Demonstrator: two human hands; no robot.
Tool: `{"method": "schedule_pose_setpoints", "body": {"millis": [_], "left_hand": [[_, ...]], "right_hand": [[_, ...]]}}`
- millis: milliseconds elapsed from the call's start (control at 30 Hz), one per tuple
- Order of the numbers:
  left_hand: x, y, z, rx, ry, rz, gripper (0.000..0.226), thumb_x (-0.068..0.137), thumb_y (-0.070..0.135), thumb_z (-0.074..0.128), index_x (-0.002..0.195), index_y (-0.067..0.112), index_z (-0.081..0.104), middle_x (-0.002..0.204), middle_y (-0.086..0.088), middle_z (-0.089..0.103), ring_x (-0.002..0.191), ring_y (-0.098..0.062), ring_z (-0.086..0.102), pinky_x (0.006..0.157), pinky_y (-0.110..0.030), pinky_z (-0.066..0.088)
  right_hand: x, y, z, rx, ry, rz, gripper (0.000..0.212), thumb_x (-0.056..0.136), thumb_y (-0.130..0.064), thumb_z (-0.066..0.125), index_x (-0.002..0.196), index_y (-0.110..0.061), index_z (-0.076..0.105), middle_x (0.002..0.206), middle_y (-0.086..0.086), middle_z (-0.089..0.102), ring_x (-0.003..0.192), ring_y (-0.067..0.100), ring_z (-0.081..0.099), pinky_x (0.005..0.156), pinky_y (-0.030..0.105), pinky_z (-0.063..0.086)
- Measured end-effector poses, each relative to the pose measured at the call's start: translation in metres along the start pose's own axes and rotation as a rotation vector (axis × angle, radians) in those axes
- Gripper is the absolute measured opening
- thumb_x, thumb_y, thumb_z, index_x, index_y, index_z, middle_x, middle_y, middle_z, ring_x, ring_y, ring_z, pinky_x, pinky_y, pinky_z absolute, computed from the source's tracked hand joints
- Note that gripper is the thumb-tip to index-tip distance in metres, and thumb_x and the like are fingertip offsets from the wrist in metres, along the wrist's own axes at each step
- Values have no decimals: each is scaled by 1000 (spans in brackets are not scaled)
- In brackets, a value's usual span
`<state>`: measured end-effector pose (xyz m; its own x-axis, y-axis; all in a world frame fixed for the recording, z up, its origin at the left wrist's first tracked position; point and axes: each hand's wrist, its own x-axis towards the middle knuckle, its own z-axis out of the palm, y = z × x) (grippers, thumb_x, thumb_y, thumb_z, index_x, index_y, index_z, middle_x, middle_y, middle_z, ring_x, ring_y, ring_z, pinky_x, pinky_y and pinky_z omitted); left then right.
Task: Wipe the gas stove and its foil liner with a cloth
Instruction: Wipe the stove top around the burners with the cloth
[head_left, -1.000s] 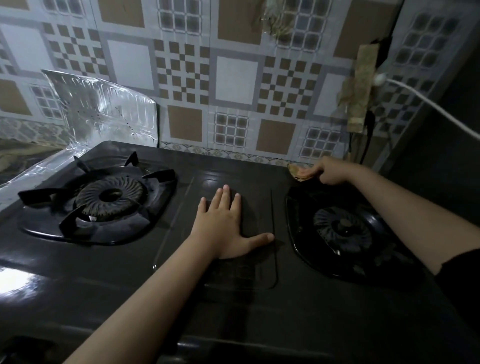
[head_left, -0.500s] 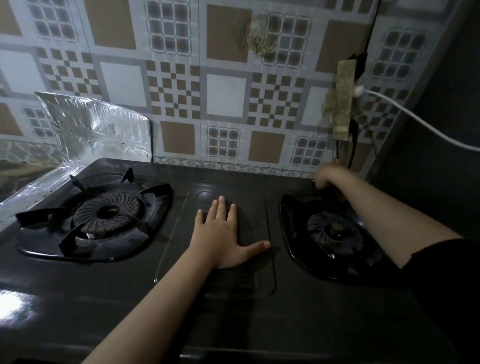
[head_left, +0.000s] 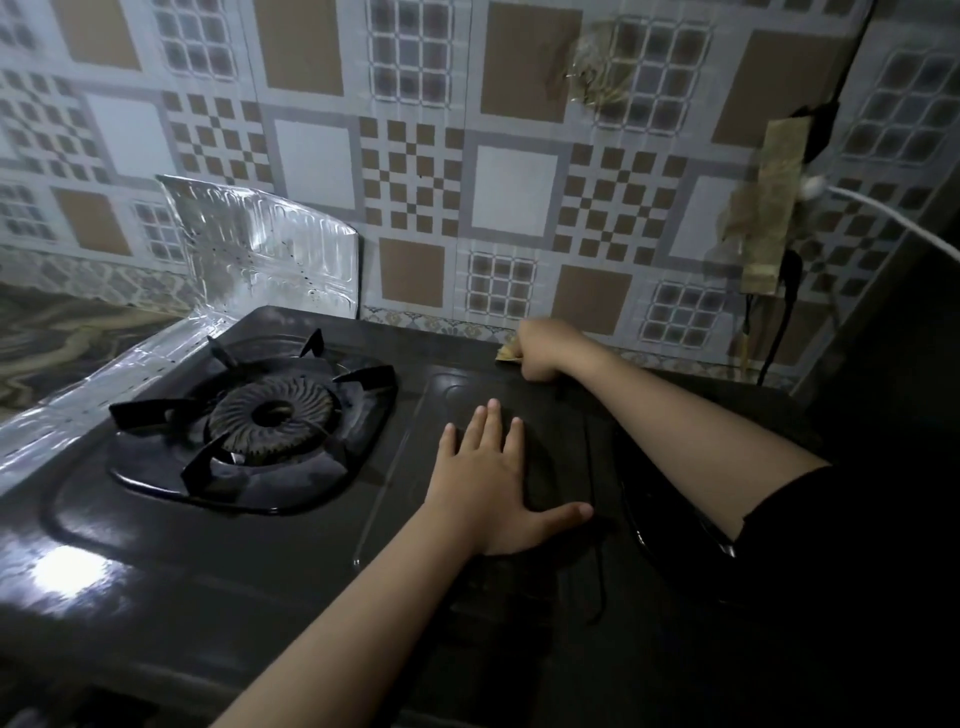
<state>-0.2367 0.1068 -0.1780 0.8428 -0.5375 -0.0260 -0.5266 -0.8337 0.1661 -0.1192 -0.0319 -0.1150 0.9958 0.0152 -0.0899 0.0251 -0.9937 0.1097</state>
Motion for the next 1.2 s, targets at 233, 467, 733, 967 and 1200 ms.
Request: {"method": "schedule_pose_setpoints", "body": {"millis": [233,467,733,967,1200], "left_hand": [[-17,-19,-2,-32,-1,-33,107,79,84,27,154,15,-6,160,-5,-19,147,-18,-18,119,-40,-6],[-30,-35,-4,-51,27,-142,111,76,85,30,154,15,-7,159,-4,-21,146,-16,-19,119,-37,-6],[-30,-37,-1,-69,64,-128,113,75,86,32,154,13,-4,160,-5,-17,147,-17,-18,118,-36,-7],[-30,-32,-2,-73,78,-142,111,78,81,37,154,10,-1,161,-8,-12,148,-19,-13,119,-37,-3],[-32,-30,-3,-89,91,-142,110,79,80,39,154,9,2,161,-11,-8,149,-21,-8,120,-39,0]], "right_hand": [[34,-53,2,108,24,-211,27,81,-2,53,105,-8,62,101,12,65,82,23,57,70,33,49],[78,-95,-10,232,-51,-376,64,83,7,43,134,-31,54,137,5,53,120,27,52,95,27,42],[103,-126,-10,273,-53,-451,61,81,9,42,128,-24,60,137,7,54,122,27,51,106,29,40],[80,-92,9,209,-56,-471,67,69,4,45,126,-26,61,135,2,57,126,24,50,107,39,40],[24,-51,18,107,-36,-543,73,74,7,45,129,-40,55,137,-3,55,122,24,52,106,36,42]]}}
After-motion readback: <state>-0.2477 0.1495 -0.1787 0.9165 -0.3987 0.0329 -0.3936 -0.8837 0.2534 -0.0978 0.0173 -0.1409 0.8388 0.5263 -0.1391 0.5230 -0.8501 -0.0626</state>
